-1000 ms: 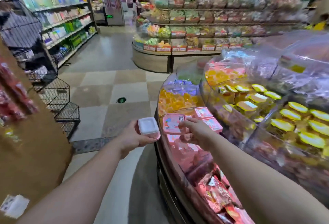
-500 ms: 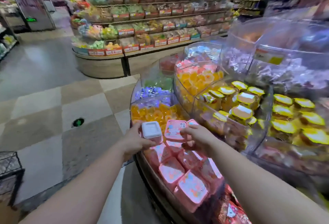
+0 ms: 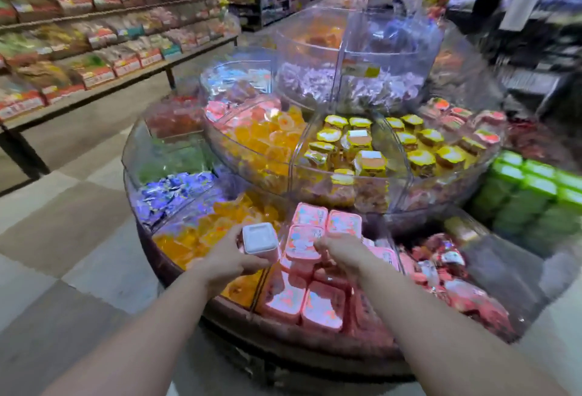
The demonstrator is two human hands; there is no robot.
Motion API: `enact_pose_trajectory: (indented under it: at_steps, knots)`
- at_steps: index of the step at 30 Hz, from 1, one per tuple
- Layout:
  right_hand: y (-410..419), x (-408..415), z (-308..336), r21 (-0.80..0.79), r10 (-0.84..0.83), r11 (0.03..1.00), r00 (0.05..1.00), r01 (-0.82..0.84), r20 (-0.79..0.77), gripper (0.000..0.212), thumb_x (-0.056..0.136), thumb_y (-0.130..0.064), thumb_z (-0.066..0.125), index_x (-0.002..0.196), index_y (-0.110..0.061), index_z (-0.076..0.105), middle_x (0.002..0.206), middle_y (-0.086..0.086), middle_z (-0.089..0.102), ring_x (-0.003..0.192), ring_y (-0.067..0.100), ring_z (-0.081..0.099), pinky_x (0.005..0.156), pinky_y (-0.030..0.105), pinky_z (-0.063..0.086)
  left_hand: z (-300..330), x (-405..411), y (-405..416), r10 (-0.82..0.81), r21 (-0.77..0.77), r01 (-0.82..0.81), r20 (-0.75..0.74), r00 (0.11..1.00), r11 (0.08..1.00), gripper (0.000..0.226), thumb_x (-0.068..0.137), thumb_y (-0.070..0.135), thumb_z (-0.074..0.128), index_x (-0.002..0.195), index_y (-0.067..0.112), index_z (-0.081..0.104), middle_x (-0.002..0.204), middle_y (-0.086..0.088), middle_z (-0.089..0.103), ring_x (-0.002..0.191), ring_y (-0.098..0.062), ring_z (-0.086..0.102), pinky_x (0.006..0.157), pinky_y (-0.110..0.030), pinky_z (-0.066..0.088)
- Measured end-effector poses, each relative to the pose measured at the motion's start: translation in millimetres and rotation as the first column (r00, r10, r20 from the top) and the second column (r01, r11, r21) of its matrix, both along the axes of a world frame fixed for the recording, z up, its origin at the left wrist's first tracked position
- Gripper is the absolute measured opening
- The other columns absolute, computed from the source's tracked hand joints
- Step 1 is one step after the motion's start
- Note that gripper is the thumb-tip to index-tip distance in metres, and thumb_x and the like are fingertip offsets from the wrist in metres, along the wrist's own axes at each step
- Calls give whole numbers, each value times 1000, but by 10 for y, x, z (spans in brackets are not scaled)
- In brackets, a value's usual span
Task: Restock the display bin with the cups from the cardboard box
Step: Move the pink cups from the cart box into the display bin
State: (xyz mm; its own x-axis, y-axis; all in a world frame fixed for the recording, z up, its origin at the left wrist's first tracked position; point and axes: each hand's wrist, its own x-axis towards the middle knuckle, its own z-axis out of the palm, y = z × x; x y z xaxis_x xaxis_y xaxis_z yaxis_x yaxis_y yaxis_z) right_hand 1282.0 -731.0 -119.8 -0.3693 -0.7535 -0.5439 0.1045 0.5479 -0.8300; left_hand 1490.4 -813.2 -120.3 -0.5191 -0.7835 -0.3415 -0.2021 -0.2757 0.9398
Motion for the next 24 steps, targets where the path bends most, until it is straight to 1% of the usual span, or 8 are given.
enact_pose_trajectory:
  at_steps: [3,6,9,11,17,20,22,24]
  knots:
    - [-14,154,-68,19,-76,997,997,76,-14,16,92,-8,58,76,-8,59,69,11,56,51,21,57,62,39,56,-50,56,-16,-33,22,34,-13,999,999,75,51,2,79,118,22,52,103,-4,66,80,-15,64,57,-30,48]
    - [-10,227,-161,6,-92,996,982,94,-166,4,84,-11,65,85,-10,69,79,13,65,64,27,62,72,44,56,-70,89,-41,-77,17,77,-17,997,997,65,60,-8,78,111,25,54,103,-5,65,81,-15,64,56,-28,49]
    - [9,271,-179,42,-24,998,943,40,-333,35,81,-19,69,115,-11,69,110,8,71,99,27,67,92,45,54,-46,76,-51,-81,5,81,-13,997,997,59,66,-14,75,103,26,53,101,-5,64,83,-18,63,61,-32,48]
    - [28,321,-131,45,-15,998,921,35,-388,42,85,-21,67,126,-11,62,122,5,67,111,24,63,99,40,49,-22,59,-69,-90,-10,90,-1,996,996,57,70,-16,72,102,26,52,100,-5,63,83,-20,62,63,-34,47]
    - [67,369,-122,71,45,997,887,-14,-459,47,89,-28,64,132,-12,55,129,4,61,118,25,58,102,35,44,38,-10,-126,-128,-32,128,-10,992,991,60,70,-14,73,106,29,51,105,-4,63,88,-17,64,63,-32,49]
    - [67,325,32,-52,-76,997,753,56,-654,30,91,-30,59,114,-11,64,103,5,65,103,27,62,81,29,45,99,-95,-144,-174,-70,173,-7,985,982,67,70,-14,73,118,25,49,111,-4,61,94,-18,64,65,-30,53]
    - [42,266,201,-81,-135,991,858,110,-495,34,94,-38,53,95,-6,65,80,6,60,74,28,63,68,33,50,173,-207,-119,-229,-125,226,-3,974,966,67,69,-16,73,115,27,49,110,-1,60,98,-14,62,69,-28,54]
    - [67,233,401,11,-81,997,993,82,-90,48,93,-53,50,96,-7,62,76,9,57,55,23,55,52,29,49,244,-348,-63,-291,-171,289,12,957,942,69,68,-17,72,118,24,49,107,1,60,95,-7,61,67,-22,53]
